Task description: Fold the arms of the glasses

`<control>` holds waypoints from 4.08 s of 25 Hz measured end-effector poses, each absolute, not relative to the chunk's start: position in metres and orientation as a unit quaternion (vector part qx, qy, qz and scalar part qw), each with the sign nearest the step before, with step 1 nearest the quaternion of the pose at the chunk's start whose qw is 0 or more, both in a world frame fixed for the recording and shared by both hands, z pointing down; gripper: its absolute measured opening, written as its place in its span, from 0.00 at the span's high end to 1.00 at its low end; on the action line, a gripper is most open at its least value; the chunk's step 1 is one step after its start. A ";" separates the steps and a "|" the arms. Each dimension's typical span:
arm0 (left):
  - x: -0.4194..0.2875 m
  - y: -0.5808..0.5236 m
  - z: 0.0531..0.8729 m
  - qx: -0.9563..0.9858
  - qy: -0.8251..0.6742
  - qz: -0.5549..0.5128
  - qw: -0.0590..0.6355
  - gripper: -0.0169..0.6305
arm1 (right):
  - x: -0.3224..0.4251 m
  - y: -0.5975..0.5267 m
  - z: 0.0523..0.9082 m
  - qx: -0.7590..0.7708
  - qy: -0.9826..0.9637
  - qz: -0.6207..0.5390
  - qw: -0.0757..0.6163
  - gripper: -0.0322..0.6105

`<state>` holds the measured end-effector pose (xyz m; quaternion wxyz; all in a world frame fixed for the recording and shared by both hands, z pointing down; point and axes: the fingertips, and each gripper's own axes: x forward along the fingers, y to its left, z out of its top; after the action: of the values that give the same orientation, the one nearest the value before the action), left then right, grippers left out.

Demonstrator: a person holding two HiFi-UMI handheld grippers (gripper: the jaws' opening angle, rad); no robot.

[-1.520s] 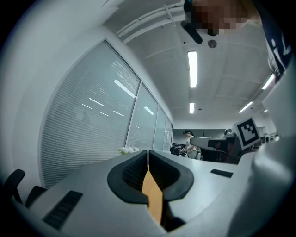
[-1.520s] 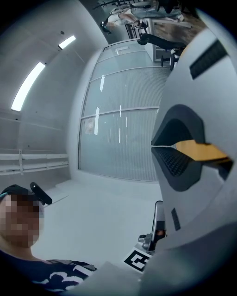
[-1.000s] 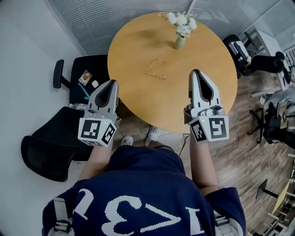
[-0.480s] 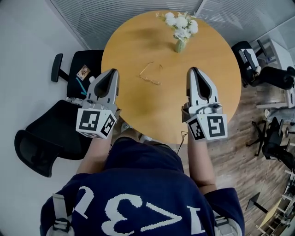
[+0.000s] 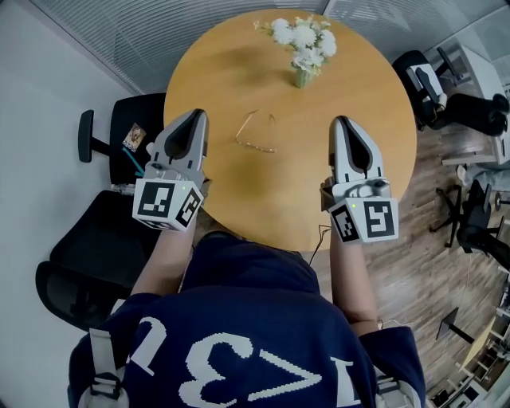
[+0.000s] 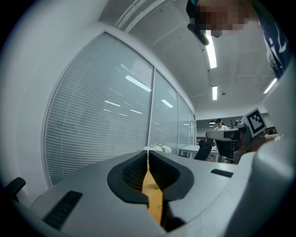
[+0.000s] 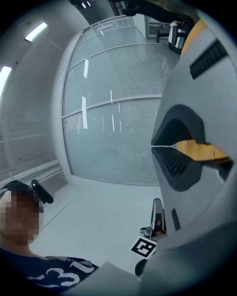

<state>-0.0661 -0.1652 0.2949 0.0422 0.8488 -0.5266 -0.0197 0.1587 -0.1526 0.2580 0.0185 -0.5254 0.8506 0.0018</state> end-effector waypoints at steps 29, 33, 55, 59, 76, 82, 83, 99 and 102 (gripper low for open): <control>0.021 -0.153 0.538 0.855 -0.363 0.136 0.345 0.81 | 0.126 -0.188 0.370 -0.529 0.840 -0.016 -0.123 0.90; 0.036 -0.146 0.563 0.815 -0.342 0.089 0.460 0.80 | 0.127 -0.185 0.377 -0.523 0.842 -0.021 -0.128 0.90; 0.045 -0.174 0.599 0.599 -0.355 -0.171 0.697 0.79 | 0.126 -0.185 0.387 -0.514 0.847 -0.046 -0.128 0.90; 0.043 -0.177 0.593 0.610 -0.353 -0.179 0.686 0.93 | 0.130 -0.184 0.388 -0.515 0.845 -0.047 -0.136 0.90; 0.037 -0.171 0.543 0.647 -0.289 -0.225 0.669 0.95 | 0.131 -0.183 0.392 -0.492 0.856 -0.072 -0.146 0.90; 0.028 -0.161 0.501 0.667 -0.256 -0.241 0.657 0.95 | 0.149 -0.183 0.408 -0.489 0.847 -0.131 -0.161 0.75; 0.026 -0.159 0.494 0.671 -0.252 -0.241 0.654 0.95 | 0.151 -0.183 0.410 -0.491 0.845 -0.142 -0.159 0.75; 0.027 -0.121 0.443 0.690 -0.210 -0.252 0.645 0.95 | 0.132 -0.161 0.431 -0.452 0.825 -0.324 -0.094 0.77; 0.031 -0.114 0.440 0.693 -0.206 -0.248 0.645 0.95 | 0.121 -0.157 0.428 -0.430 0.835 -0.332 -0.090 0.78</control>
<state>0.0313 -0.1138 0.4398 0.6452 0.6928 -0.2058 -0.2477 0.1209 -0.1569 0.4282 -0.0899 -0.4296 0.8350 -0.3319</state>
